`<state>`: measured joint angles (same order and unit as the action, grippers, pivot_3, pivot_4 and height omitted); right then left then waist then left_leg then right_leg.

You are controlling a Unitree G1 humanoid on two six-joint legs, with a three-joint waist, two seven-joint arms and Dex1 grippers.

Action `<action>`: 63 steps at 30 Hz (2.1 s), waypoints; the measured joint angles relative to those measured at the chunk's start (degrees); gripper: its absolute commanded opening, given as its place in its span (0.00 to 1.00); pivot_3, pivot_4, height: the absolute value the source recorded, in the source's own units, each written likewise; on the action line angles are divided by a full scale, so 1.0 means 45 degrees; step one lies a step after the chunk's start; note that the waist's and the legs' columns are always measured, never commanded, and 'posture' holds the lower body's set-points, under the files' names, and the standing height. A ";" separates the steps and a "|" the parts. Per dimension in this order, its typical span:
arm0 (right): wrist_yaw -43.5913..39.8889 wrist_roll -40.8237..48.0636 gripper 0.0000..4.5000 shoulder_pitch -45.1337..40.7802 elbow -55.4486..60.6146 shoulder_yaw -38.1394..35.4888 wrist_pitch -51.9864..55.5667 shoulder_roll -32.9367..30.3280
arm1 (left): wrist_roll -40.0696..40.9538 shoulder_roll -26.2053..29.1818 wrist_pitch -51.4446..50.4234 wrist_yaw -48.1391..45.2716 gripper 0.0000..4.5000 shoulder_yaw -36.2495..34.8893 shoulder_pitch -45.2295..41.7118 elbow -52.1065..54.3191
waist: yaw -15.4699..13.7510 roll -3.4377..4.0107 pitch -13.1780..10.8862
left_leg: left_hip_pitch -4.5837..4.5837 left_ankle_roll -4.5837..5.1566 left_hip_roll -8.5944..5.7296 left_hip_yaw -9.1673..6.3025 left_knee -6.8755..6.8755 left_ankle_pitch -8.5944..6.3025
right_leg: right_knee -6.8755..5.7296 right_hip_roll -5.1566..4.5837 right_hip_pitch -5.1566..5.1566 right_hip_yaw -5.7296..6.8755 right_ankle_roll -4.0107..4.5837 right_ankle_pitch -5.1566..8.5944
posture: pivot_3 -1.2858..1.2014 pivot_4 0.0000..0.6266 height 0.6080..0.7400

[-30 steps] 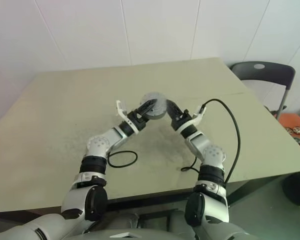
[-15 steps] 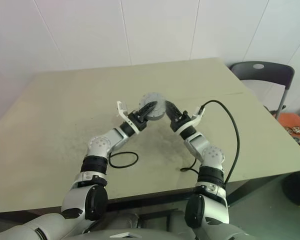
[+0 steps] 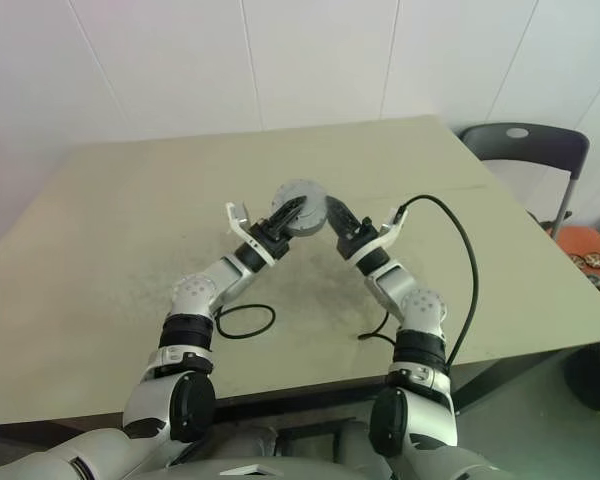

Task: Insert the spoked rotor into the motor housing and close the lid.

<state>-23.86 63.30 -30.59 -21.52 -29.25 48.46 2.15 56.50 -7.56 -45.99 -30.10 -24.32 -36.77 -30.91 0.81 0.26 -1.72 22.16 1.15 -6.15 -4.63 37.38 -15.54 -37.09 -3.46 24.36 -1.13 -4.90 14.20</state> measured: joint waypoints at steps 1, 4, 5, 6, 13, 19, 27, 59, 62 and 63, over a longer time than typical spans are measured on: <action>0.0000 0.0000 0.31 -0.0001 0.0000 0.0024 -0.0022 0.0000 | 0.0073 0.0000 0.0001 0.0067 0.52 -0.0006 0.0000 0.0000 | -0.0006 0.0000 0.0000 | 0.0000 0.0000 0.0000 0.0000 0.0000 0.0000 | 0.0000 0.0000 0.0000 -0.0001 0.0000 0.0000 | 0.52 0.00 1.00; 0.0005 0.0000 0.31 0.0001 -0.0001 0.0043 -0.0045 -0.0002 | 0.0138 -0.0003 0.0007 0.0155 0.51 -0.0012 0.0000 0.0000 | -0.0004 0.0000 0.0000 | 0.0000 0.0000 -0.0001 0.0000 0.0000 0.0000 | 0.0001 0.0000 0.0000 -0.0001 0.0000 0.0000 | 0.52 0.00 1.00; 0.0010 -0.0002 0.31 0.0003 -0.0002 0.0050 -0.0057 -0.0004 | 0.0167 -0.0005 0.0017 0.0205 0.51 -0.0011 0.0000 0.0000 | -0.0004 0.0000 0.0000 | 0.0000 0.0000 -0.0001 0.0001 0.0000 0.0000 | 0.0000 0.0000 0.0000 -0.0001 0.0000 0.0000 | 0.52 0.00 1.00; 0.0012 -0.0002 0.31 0.0004 -0.0002 0.0056 -0.0064 -0.0005 | 0.0175 -0.0005 0.0022 0.0218 0.51 -0.0010 0.0000 0.0000 | -0.0004 0.0000 0.0000 | 0.0000 -0.0001 -0.0001 0.0000 0.0000 0.0000 | 0.0000 0.0000 0.0000 -0.0001 0.0000 0.0000 | 0.52 0.00 1.00; -0.0039 -0.0011 0.47 0.0016 -0.0003 0.0205 -0.0121 -0.0108 | 0.0179 -0.0006 0.0038 0.0197 0.51 0.0011 0.0000 -0.0001 | -0.0001 0.0000 0.0000 | 0.0000 -0.0001 -0.0001 0.0000 0.0001 0.0000 | 0.0000 0.0000 0.0000 -0.0001 0.0000 0.0000 | 0.52 0.00 1.00; -0.0430 -0.0049 0.87 0.0240 0.0024 0.0459 -0.0159 -0.0208 | 0.0363 -0.0005 0.0136 0.0210 0.51 -0.0251 0.0000 -0.0005 | -0.0001 -0.0001 0.0001 | 0.0000 -0.0001 0.0000 0.0001 0.0004 0.0000 | -0.0001 0.0000 -0.0001 -0.0001 0.0001 0.0000 | 0.52 0.00 1.00; -0.0561 -0.0183 0.87 0.0302 0.0202 0.0782 -0.0266 -0.0258 | 0.0364 -0.0010 0.0693 0.0243 0.51 -0.0331 0.0000 -0.0005 | -0.0002 -0.0001 0.0001 | 0.0000 -0.0001 0.0000 0.0001 0.0005 0.0001 | -0.0002 0.0000 -0.0001 -0.0001 0.0001 -0.0001 | 0.52 0.00 1.00; -0.2109 -0.1895 0.87 0.0524 0.0493 0.1905 -0.0491 -0.2767 | -0.3464 0.2583 1.2598 0.4853 0.51 -0.2792 -0.0977 -0.5573 | -0.0048 -0.0048 0.0019 | 0.0009 0.0002 -0.0009 0.0001 0.0019 -0.0001 | -0.0006 -0.0001 0.0000 0.0000 0.0005 -0.0006 | 0.52 0.00 1.00; -0.2321 -0.2044 0.87 0.0526 0.0486 0.1869 -0.0569 -0.3038 | -0.3557 0.2619 1.2676 0.4943 0.51 -0.2810 -0.0916 -0.5587 | -0.0002 -0.0055 0.0023 | 0.0006 0.0001 -0.0004 0.0002 0.0019 -0.0001 | -0.0014 0.0003 0.0001 -0.0002 0.0006 -0.0006 | 0.52 0.00 1.00; -0.2371 -0.2079 0.87 0.0524 0.0480 0.1875 -0.0586 -0.3071 | -0.3582 0.2618 1.2706 0.4997 0.51 -0.2798 -0.0917 -0.5589 | 0.0003 -0.0057 0.0024 | 0.0005 0.0001 -0.0004 0.0002 0.0020 0.0000 | -0.0016 0.0003 0.0001 -0.0002 0.0006 -0.0006 | 0.52 0.00 1.00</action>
<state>-34.53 53.95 -28.24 -19.36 -20.81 45.82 -11.67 40.38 4.22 11.19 -7.62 -36.91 -40.90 -56.06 0.82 0.00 -1.61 22.18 1.15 -6.16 -4.62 37.46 -15.54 -37.16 -3.44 24.36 -1.14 -4.87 14.17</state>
